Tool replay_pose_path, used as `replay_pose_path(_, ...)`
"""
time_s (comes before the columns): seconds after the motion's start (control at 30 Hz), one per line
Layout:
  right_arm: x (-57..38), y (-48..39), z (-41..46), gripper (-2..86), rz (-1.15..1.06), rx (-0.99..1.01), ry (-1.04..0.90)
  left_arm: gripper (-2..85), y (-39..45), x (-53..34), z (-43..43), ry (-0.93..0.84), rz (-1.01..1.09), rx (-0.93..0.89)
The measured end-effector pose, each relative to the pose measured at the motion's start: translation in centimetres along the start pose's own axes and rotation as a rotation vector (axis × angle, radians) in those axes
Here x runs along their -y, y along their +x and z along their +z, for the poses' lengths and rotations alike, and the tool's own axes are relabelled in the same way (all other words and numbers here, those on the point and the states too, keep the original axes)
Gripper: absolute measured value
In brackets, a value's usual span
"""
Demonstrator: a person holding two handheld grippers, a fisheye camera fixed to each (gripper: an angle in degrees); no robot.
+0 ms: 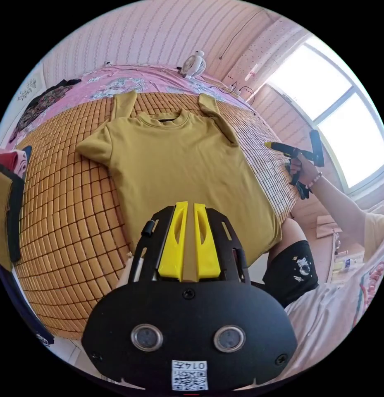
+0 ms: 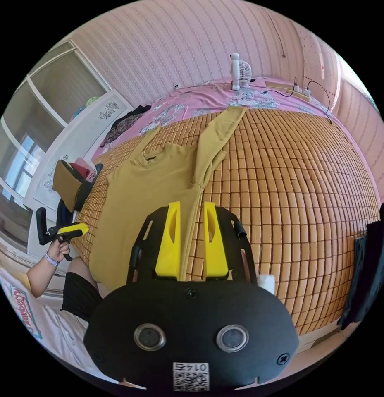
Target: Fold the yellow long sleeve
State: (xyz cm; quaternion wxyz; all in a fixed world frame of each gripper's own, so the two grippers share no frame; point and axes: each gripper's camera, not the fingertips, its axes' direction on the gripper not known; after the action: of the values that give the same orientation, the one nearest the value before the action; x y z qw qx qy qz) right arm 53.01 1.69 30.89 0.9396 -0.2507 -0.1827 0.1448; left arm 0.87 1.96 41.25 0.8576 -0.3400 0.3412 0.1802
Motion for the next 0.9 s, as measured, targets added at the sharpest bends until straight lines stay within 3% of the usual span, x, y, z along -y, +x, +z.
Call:
replay_pose_path(0.13, 7.3, 1.8, 5.0, 8.5, 0.1, -0.05, 0.001, -0.8, -0.4, 5.0, 6.3, -0.037, 0.017, 0.12)
replay_pose_path(0.2, 9.7, 2.3, 7.0, 8.6, 0.12, -0.087, 0.011, -0.9, -1.0, 5.3, 8.6, -0.095, 0.005, 0.093)
replay_pose_path(0.37, 13.7, 4.0, 12.9, 6.9, 0.196, -0.115, -0.118, -0.9, -1.5, 3.5, 8.7, 0.035, -0.001, 0.08)
replay_pose_path(0.47, 13.4, 4.4, 12.9, 2.5, 0.162, -0.104, -0.088, -1.0, -0.8, 3.6, 9.0, 0.026, 0.049, 0.128)
replay_pose_path(0.7, 0.7, 4.3, -0.5, 1.1, 0.12, -0.304, 0.146, -1.0, -2.7, 3.4, 8.7, 0.048, -0.087, 0.018)
replay_pose_path(0.9, -15.6, 3.8, -4.1, 4.5, 0.248, -0.079, -0.034, -1.0, 1.2, 5.5, 7.4, 0.116, 0.035, -0.057)
